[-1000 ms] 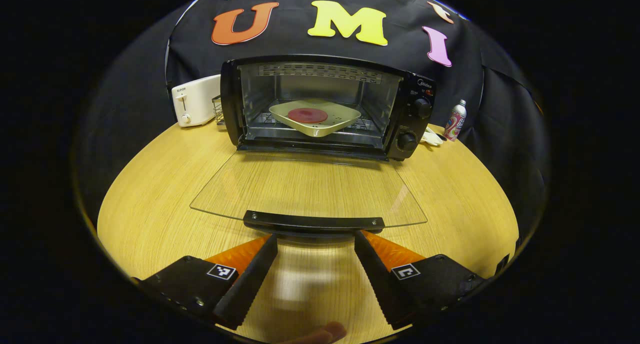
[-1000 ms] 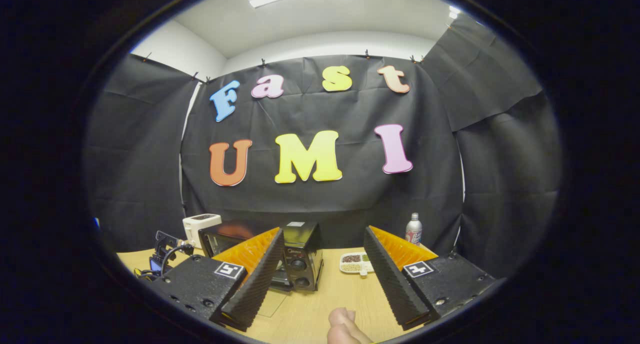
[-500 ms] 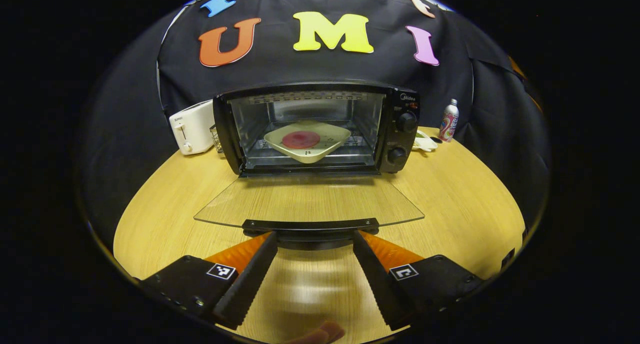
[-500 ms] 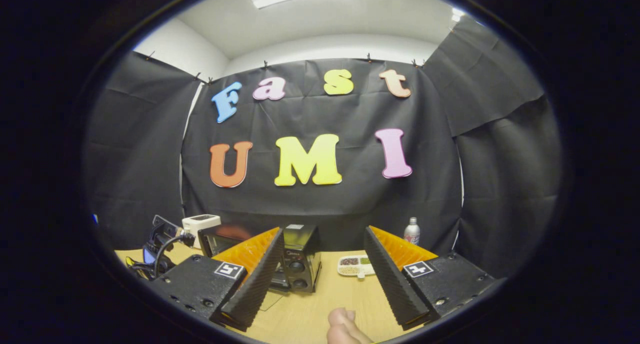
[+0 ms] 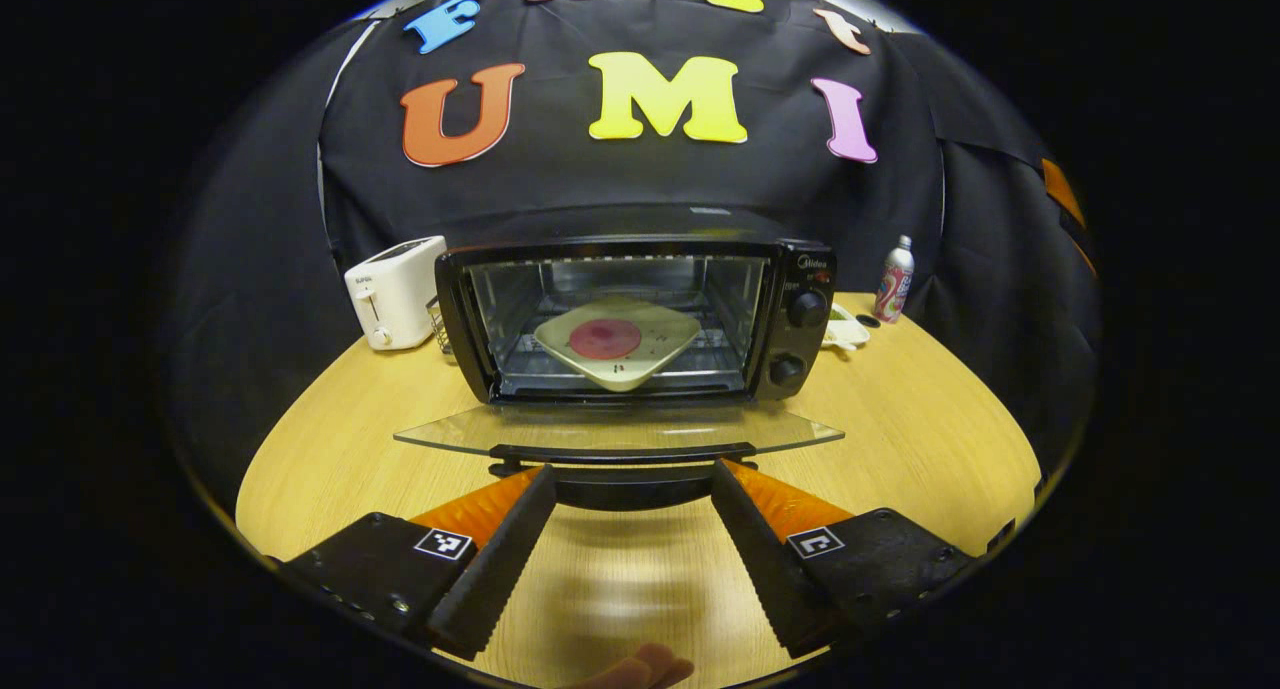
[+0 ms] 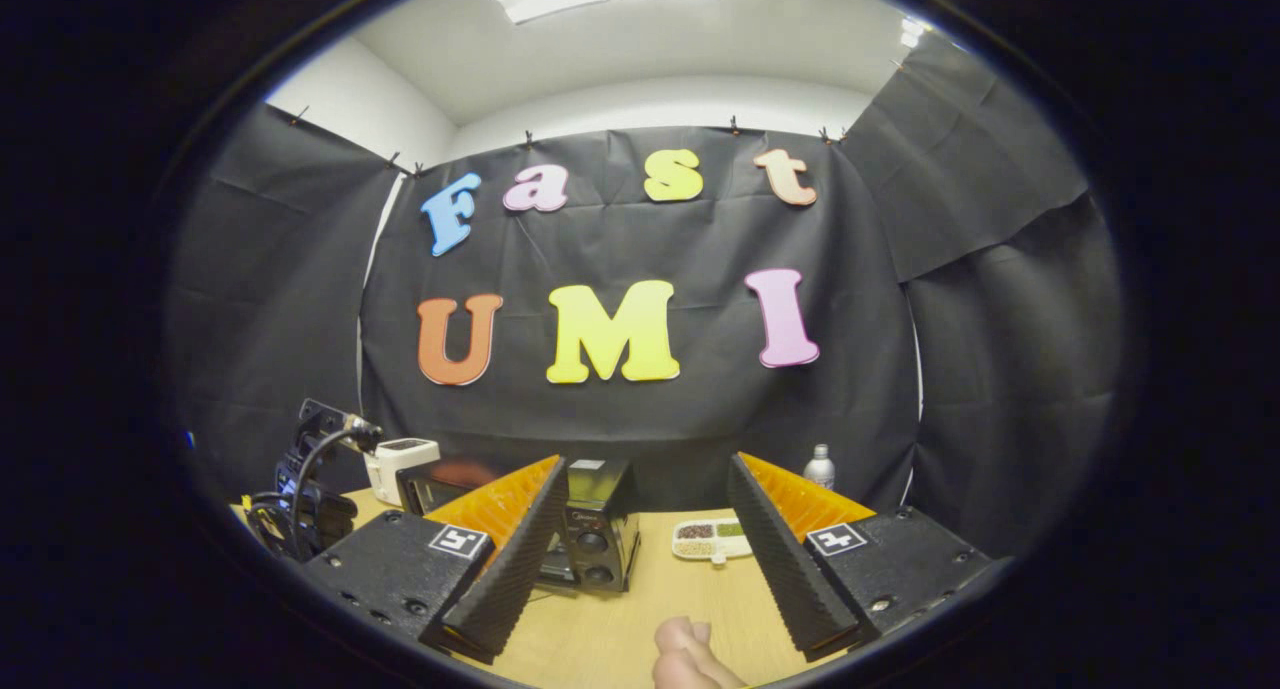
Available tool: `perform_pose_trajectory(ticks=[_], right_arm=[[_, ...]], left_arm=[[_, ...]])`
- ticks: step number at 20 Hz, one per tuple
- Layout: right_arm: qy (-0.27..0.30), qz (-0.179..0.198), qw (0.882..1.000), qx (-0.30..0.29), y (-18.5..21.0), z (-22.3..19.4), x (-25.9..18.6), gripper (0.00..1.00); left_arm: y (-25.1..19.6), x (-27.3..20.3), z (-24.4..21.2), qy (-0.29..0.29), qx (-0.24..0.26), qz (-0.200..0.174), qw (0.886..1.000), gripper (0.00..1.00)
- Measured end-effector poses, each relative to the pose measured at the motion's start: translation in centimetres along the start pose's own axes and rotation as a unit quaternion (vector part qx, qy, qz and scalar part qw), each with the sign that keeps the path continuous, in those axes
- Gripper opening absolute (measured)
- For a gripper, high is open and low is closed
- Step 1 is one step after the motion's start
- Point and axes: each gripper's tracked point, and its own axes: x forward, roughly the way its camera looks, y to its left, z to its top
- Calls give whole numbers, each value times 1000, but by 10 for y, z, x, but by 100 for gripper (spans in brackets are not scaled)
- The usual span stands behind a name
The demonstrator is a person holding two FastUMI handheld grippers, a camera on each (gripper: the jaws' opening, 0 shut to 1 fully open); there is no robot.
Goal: Open the electric oven with the left hand, put the food in, and close the electric oven.
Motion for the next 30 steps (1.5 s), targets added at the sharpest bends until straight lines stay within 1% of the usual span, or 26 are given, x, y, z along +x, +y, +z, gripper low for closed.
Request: perform_pose_trajectory(ticks=[3,4,5,8,10,13,14,15,17,23,24,25,26,30], right_arm=[[0,-2,1000,-1,-3,0,0,100],[0,-3,1000,-2,-4,0,-1,96],[-1,-6,1000,-3,-6,0,-1,96],[-3,-15,1000,-3,-13,2,-3,96],[-4,-19,1000,-5,-17,3,-5,96],[-1,-27,1000,-5,-24,1,-6,96],[1,-28,1000,-3,-27,-1,-5,100],[5,-29,1000,-2,-28,-2,-6,96],[7,-32,999,0,-26,-3,-11,96],[4,-36,999,-2,-24,2,-31,96],[3,-37,999,-3,-23,3,-37,100],[2,-38,999,-3,-23,5,-42,96],[0,-38,999,-2,-22,6,-48,100],[0,-43,999,-4,-21,13,-74,100]], left_arm=[[1,-1,10,-7,1,1,1000,98],[1,0,17,-15,1,1,1000,98],[3,2,22,-21,-2,1,1000,98],[5,16,20,-5,-24,-5,1000,98],[9,26,30,-16,-28,2,999,99],[9,29,34,-26,-37,-1,999,98],[8,29,37,-29,-39,-2,999,98],[10,29,37,-30,-39,-1,999,98],[12,28,37,-30,-36,4,999,98],[9,8,39,-44,-38,1,998,98],[7,3,40,-47,-37,-3,998,98],[6,-2,40,-50,-37,-3,998,98],[6,-7,40,-54,-35,-2,998,98],[-3,-42,47,-83,-24,-3,996,98]])
